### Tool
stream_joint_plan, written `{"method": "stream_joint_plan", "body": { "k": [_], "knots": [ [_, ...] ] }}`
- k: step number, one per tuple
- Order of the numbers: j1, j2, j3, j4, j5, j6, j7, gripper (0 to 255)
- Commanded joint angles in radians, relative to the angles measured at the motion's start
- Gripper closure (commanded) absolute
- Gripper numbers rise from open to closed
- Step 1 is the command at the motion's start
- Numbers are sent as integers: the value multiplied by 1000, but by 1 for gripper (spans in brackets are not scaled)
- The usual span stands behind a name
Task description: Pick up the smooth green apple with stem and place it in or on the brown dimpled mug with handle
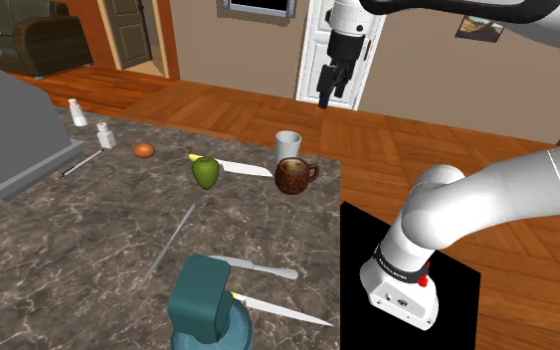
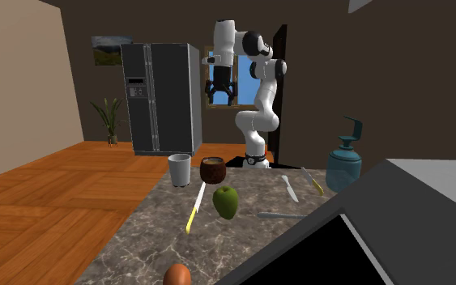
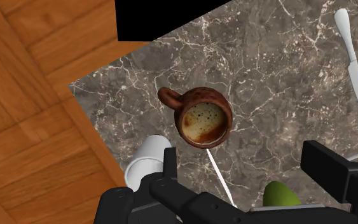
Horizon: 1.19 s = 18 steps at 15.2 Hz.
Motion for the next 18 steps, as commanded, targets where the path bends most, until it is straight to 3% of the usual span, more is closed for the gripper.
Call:
{"method": "stream_joint_plan", "body": {
  "k": [1,10,18],
  "knots": [
    [0,0,0,0,0,0,0,0],
    [84,318,-36,81,33,184,-165,0],
    [145,610,-36,220,85,285,-317,0]
  ]
}}
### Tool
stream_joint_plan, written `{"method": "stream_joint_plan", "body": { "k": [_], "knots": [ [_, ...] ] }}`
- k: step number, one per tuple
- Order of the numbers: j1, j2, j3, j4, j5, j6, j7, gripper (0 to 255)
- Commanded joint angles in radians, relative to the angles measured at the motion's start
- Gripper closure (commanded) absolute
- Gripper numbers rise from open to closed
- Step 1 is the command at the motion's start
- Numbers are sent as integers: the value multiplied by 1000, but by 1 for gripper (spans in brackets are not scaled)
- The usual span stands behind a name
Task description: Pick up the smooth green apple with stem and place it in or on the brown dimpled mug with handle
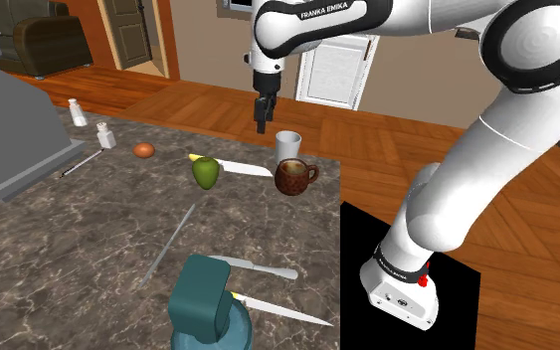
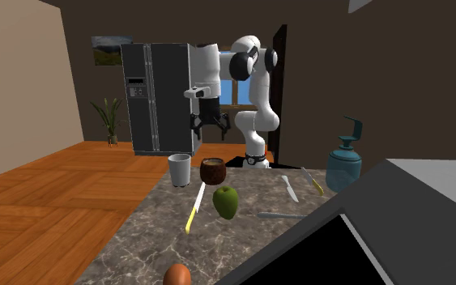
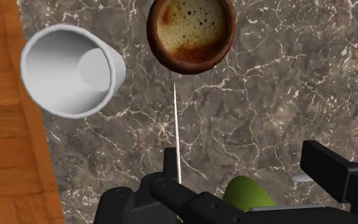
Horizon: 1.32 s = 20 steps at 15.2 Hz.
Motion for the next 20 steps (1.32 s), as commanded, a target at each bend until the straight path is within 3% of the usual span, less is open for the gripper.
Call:
{"method": "stream_joint_plan", "body": {
  "k": [1,14,20],
  "knots": [
    [15,74,6,44,15,16,-36,0],
    [75,526,80,386,70,43,-237,0],
    [77,542,82,327,72,119,-239,0]
  ]
}}
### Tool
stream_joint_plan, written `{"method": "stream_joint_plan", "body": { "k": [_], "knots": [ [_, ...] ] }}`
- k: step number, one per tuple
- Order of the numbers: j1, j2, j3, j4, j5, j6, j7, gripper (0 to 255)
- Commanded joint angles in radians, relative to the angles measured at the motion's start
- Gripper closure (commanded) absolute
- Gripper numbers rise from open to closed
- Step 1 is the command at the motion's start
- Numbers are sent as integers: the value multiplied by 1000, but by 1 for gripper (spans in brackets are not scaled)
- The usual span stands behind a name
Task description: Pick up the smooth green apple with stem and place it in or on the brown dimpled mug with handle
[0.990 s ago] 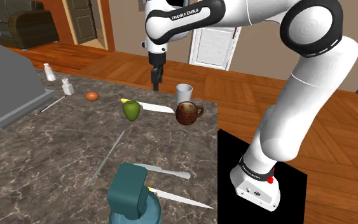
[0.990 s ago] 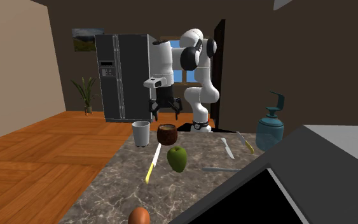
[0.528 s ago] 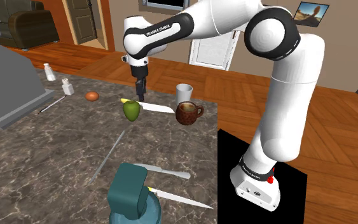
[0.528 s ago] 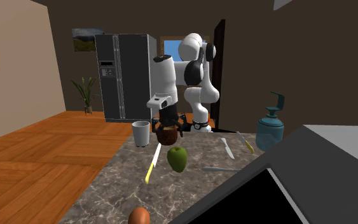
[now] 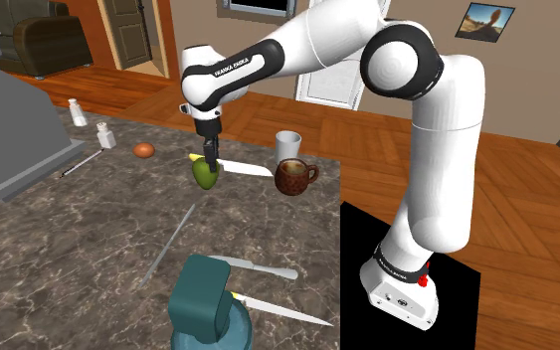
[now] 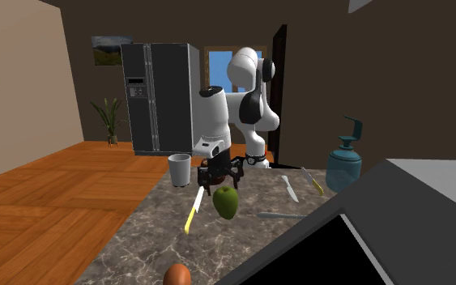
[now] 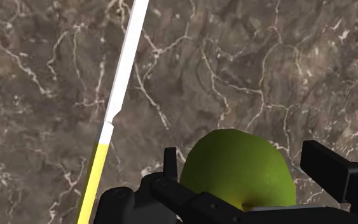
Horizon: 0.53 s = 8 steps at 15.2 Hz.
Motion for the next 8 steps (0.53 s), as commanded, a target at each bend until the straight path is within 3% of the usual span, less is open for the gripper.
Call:
{"method": "stream_joint_plan", "body": {
  "k": [1,8],
  "knots": [
    [0,8,0,-18,1,27,-1,0],
    [0,10,1,-24,1,34,-2,0]
  ]
}}
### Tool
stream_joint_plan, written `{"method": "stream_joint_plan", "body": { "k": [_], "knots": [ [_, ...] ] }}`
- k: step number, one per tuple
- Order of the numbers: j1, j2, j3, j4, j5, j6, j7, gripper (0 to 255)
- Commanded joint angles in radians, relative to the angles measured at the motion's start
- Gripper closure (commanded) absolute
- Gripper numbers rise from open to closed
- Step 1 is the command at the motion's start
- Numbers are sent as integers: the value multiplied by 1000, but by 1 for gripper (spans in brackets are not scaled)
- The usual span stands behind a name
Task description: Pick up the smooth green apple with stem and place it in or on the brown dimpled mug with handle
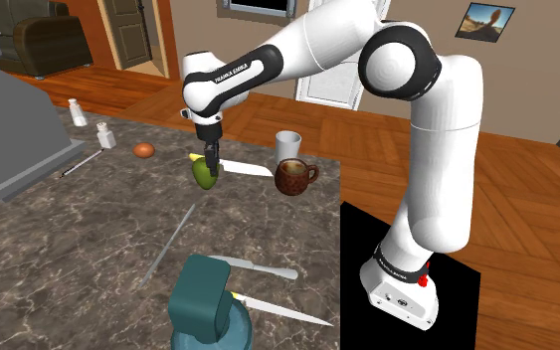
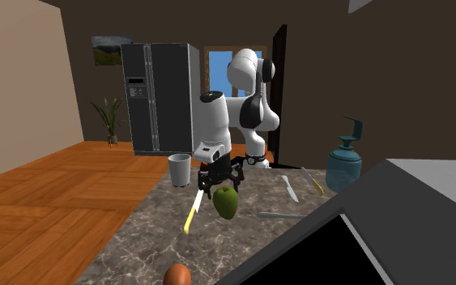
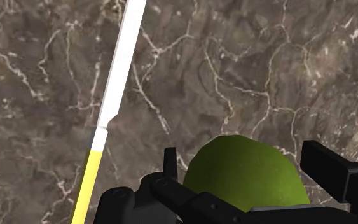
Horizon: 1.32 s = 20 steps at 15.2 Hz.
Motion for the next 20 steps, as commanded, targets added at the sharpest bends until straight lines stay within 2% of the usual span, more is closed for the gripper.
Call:
{"method": "stream_joint_plan", "body": {
  "k": [1,2,11,20],
  "knots": [
    [0,0,0,0,0,0,0,0],
    [0,0,0,0,0,0,0,255],
    [0,0,0,0,0,0,0,255],
    [0,-46,-1,59,-3,-104,6,255]
  ]
}}
